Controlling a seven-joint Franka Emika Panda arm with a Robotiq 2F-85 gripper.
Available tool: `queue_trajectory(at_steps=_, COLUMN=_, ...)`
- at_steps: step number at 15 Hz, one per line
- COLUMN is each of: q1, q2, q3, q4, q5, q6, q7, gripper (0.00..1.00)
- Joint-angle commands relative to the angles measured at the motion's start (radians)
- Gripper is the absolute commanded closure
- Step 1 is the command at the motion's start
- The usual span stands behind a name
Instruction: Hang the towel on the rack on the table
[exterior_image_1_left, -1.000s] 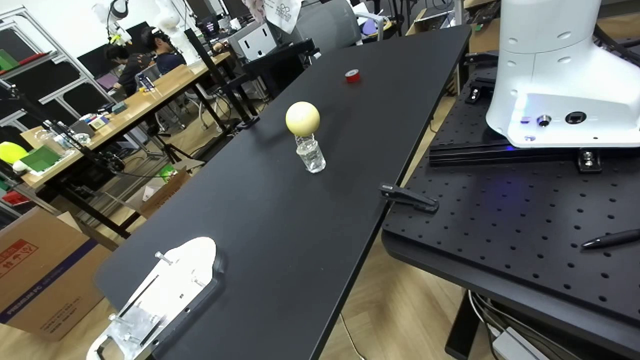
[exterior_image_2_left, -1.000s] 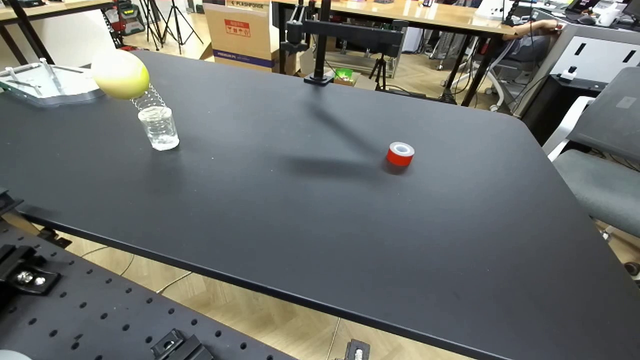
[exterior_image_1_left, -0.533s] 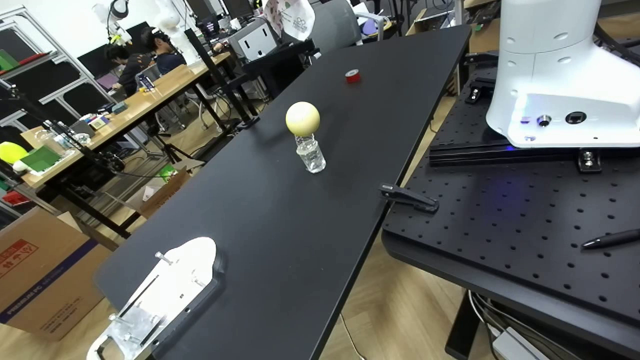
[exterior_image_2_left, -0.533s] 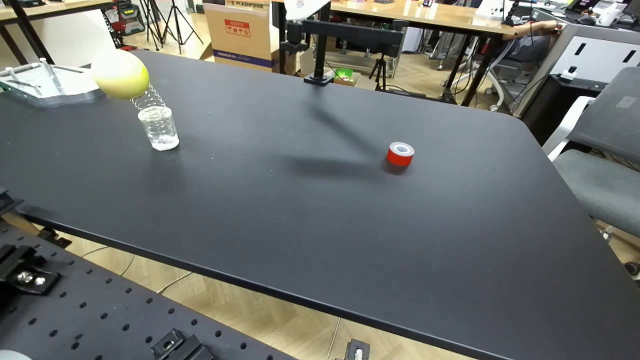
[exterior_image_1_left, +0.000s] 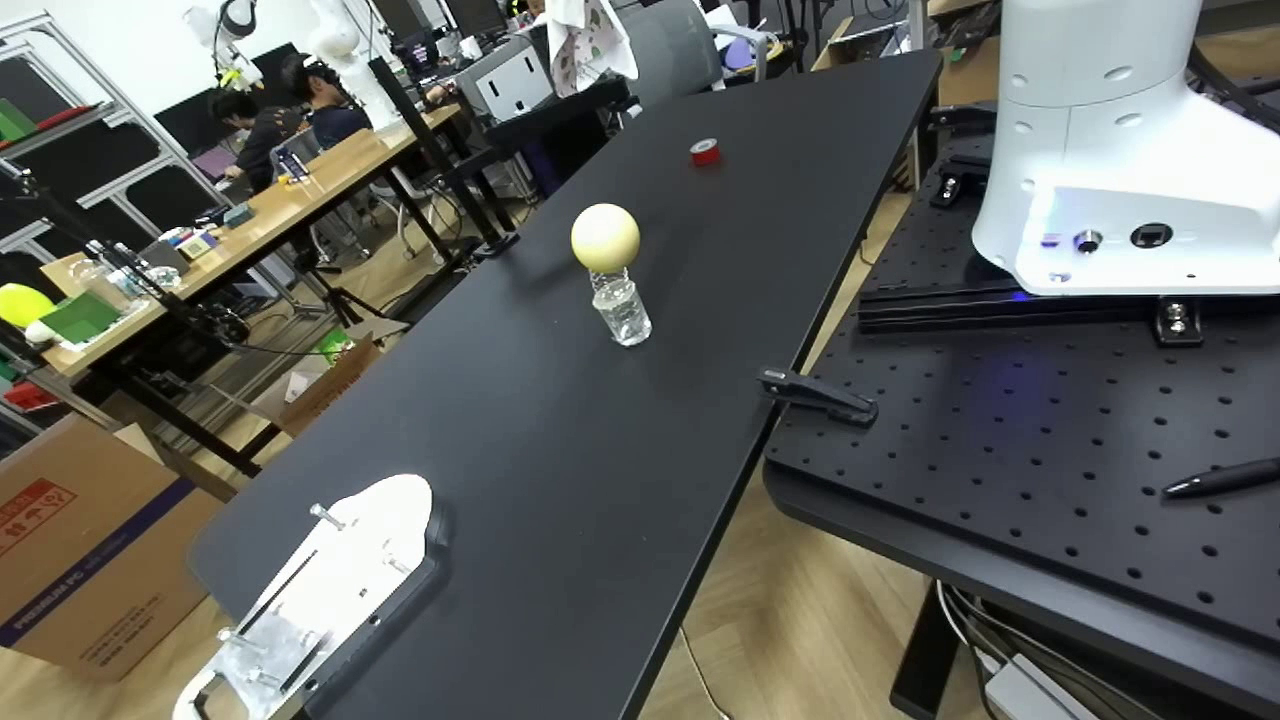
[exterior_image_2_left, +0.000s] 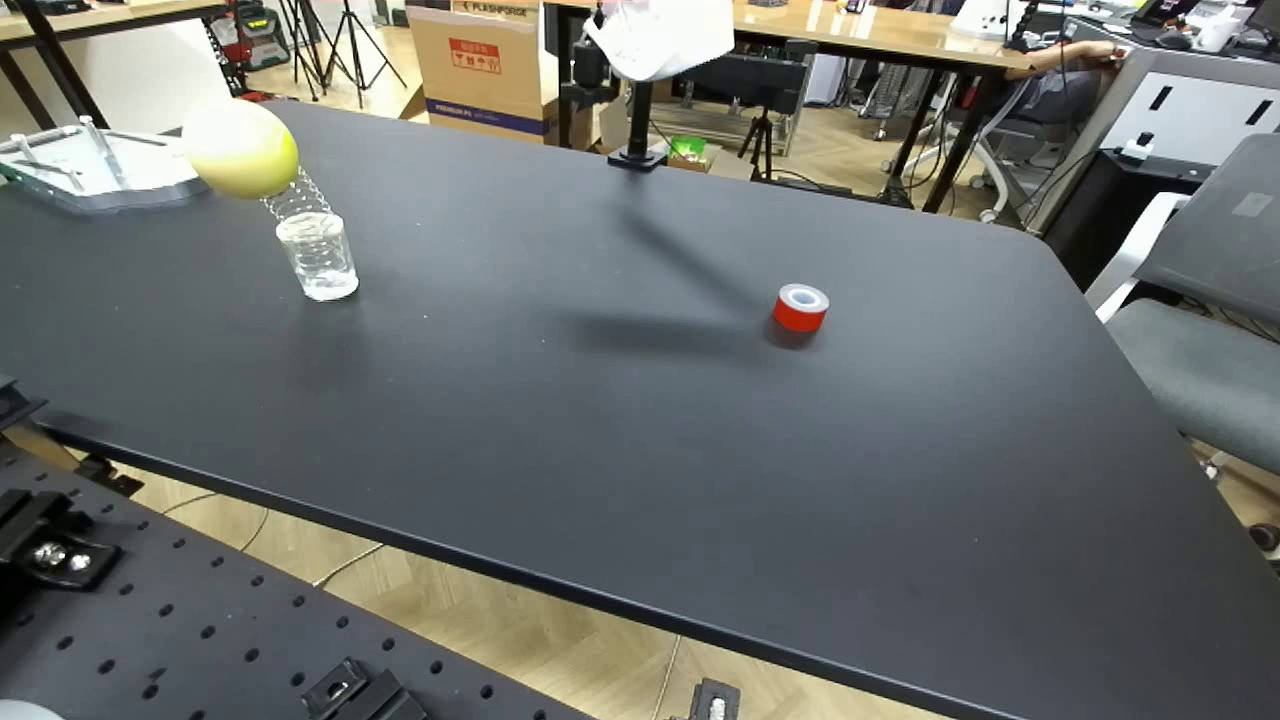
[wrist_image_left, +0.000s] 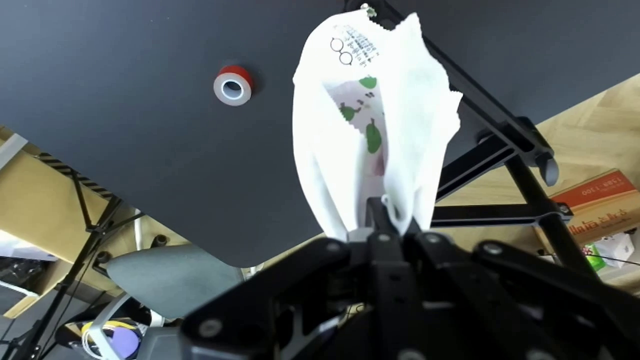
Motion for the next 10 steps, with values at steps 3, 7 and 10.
queue_trajectory(at_steps=3, q1=-0.013, q2=0.012, q3=-0.005, q4=0.009, q5=-0.011, q6=0.004, q7=-0.021, gripper=0.99)
queue_trajectory(at_steps=7, q1=0.001, q2=0.056, q3=0.006, q4=0.013, q5=-0.009, q6=0.003, q7=-0.033, gripper=0.99)
queue_trajectory(at_steps=10, q1=0.02, q2=0.098, q3=0.016, q4=0.02, q5=-0.007, q6=-0.001, q7=-0.039, gripper=0.99)
